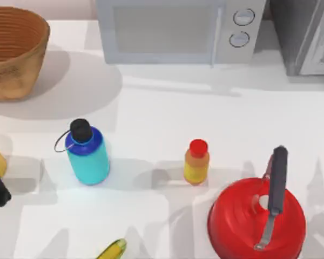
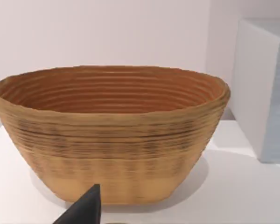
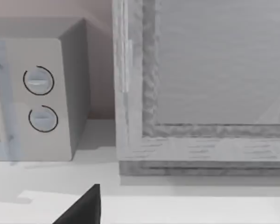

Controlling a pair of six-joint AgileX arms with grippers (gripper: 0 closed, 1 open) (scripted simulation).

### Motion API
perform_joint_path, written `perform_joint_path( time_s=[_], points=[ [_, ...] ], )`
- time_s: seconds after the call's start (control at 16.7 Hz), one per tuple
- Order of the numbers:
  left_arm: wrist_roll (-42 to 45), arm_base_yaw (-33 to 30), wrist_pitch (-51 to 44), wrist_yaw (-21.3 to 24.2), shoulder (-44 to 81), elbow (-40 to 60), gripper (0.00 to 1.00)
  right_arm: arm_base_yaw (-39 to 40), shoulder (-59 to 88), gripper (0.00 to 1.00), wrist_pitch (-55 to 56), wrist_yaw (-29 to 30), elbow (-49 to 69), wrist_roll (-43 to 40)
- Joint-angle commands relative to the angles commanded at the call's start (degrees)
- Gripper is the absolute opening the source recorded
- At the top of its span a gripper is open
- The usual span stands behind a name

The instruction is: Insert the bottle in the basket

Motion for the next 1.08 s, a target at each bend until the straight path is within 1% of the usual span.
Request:
perform_joint_path(
  time_s=[0.12,0.24,0.48,0.72,1.08],
  points=[
    [0.0,0.0,0.02,0.01,0.02,0.0,1.0,0.0,0.0,1.0,0.0,0.0,0.0,0.0],
    [0.29,0.11,1.71,1.25,1.81,0.09,1.0,0.0,0.0,1.0,0.0,0.0,0.0,0.0],
    [2.25,1.32,11.01,7.05,12.7,0.17,1.0,0.0,0.0,1.0,0.0,0.0,0.0,0.0],
    [6.12,2.39,26.18,16.17,32.4,0.32,1.0,0.0,0.0,1.0,0.0,0.0,0.0,0.0],
    [12.61,3.23,53.13,32.96,69.67,1.65,1.0,0.0,0.0,1.0,0.0,0.0,0.0,0.0]
  ],
)
